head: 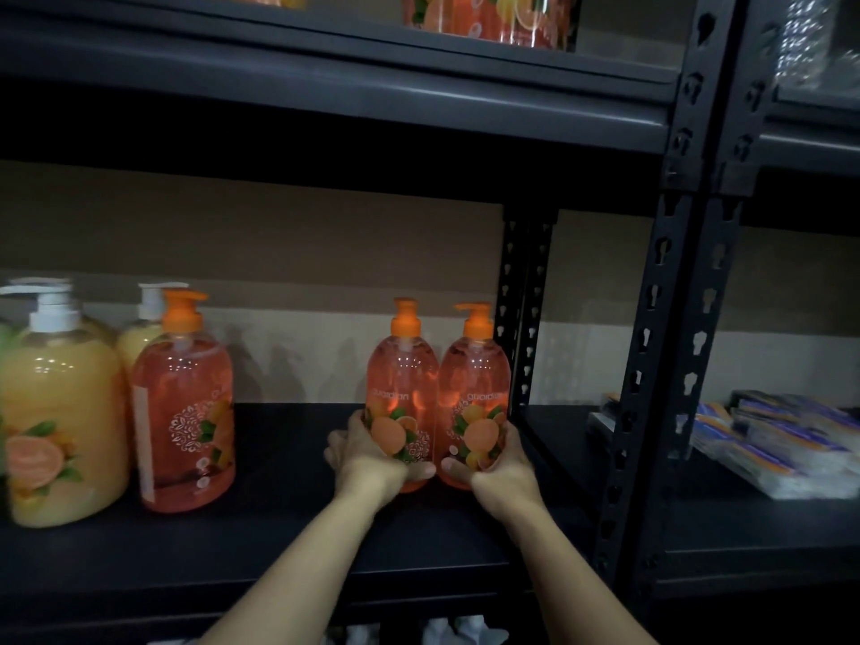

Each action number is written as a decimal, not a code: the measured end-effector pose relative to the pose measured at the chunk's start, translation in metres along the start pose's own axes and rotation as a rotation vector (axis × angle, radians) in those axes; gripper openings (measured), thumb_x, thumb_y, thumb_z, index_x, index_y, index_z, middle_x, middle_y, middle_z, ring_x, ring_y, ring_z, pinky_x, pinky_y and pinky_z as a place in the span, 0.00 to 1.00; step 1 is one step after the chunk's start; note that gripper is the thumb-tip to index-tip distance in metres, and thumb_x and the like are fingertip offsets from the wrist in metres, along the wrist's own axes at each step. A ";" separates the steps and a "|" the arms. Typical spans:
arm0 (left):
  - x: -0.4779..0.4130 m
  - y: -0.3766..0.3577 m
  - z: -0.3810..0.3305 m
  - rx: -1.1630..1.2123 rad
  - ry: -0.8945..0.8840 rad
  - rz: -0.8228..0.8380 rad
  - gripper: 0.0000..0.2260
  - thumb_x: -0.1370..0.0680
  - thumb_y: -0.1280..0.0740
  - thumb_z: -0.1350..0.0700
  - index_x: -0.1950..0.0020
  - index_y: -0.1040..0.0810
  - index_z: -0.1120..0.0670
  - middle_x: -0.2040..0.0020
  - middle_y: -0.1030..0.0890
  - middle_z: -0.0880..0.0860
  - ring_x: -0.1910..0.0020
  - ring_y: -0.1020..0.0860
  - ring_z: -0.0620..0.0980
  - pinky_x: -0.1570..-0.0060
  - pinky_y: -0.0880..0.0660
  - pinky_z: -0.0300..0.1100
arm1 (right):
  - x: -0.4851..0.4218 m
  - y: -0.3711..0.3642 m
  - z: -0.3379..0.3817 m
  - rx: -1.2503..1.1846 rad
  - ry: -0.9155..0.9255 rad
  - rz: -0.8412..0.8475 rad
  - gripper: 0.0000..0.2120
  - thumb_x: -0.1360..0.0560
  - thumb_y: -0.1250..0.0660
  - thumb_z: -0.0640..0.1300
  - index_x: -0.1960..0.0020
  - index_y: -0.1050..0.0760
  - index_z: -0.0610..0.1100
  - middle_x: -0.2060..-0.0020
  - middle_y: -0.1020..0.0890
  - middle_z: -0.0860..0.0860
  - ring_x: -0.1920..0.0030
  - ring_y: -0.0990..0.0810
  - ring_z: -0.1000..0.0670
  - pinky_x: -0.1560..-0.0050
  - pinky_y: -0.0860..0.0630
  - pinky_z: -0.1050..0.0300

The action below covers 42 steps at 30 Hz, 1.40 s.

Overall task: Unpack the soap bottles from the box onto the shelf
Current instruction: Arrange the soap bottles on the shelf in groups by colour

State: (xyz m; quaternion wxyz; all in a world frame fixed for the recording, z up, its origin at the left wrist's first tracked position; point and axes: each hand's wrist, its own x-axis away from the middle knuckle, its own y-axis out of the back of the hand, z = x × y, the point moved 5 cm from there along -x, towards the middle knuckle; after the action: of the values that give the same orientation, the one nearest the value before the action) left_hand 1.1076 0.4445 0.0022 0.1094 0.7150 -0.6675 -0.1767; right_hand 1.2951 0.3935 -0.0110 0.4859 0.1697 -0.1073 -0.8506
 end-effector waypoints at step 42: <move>0.000 -0.003 0.017 0.034 -0.194 0.016 0.43 0.43 0.15 0.52 0.33 0.33 0.47 0.37 0.24 0.50 0.37 0.25 0.51 0.39 0.27 0.44 | -0.004 0.000 -0.003 0.063 -0.027 -0.103 0.49 0.45 0.18 0.59 0.29 0.34 0.54 0.35 0.25 0.51 0.35 0.25 0.48 0.35 0.26 0.46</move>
State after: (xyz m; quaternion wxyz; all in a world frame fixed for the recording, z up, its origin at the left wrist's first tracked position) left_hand 1.1037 0.4466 -0.0151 0.0334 0.6908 -0.6837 -0.2328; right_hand 1.2984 0.3974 -0.0134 0.4343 0.1789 -0.1314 -0.8730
